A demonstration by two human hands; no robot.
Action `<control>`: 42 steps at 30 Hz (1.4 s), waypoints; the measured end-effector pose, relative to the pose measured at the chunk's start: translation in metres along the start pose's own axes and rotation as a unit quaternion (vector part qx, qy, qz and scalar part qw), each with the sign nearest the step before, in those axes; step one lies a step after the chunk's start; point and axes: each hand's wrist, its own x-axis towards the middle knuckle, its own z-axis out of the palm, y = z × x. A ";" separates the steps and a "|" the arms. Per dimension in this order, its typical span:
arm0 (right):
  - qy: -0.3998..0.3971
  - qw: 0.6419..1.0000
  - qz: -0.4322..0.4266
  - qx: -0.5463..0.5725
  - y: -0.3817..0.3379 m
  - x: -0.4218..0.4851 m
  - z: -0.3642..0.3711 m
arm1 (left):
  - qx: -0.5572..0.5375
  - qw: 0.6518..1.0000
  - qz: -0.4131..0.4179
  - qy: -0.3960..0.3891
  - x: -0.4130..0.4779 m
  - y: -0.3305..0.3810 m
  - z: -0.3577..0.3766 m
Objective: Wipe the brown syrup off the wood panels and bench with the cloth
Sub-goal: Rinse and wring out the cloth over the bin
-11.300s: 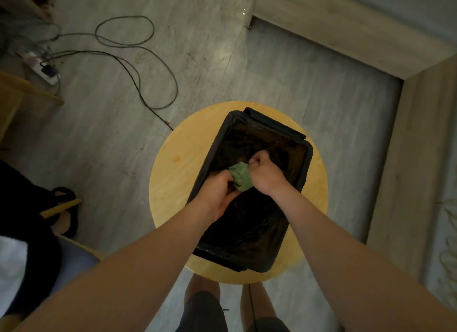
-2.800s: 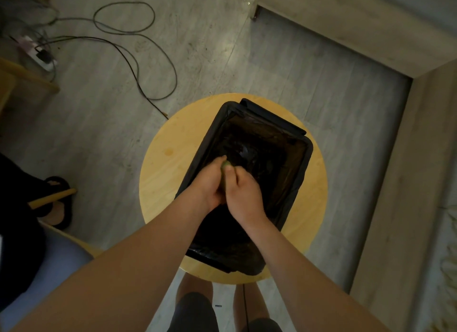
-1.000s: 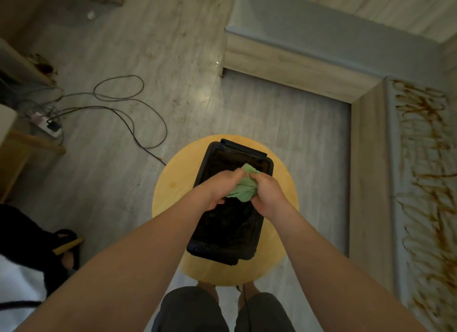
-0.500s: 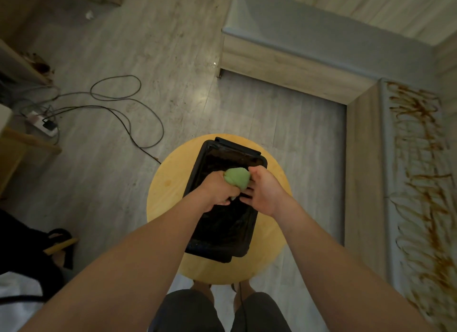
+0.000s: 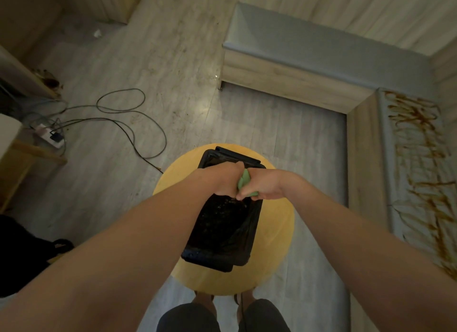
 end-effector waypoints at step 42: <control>-0.016 0.998 0.052 0.019 -0.002 -0.009 0.003 | 0.067 0.980 0.108 0.150 -0.018 -0.032 0.025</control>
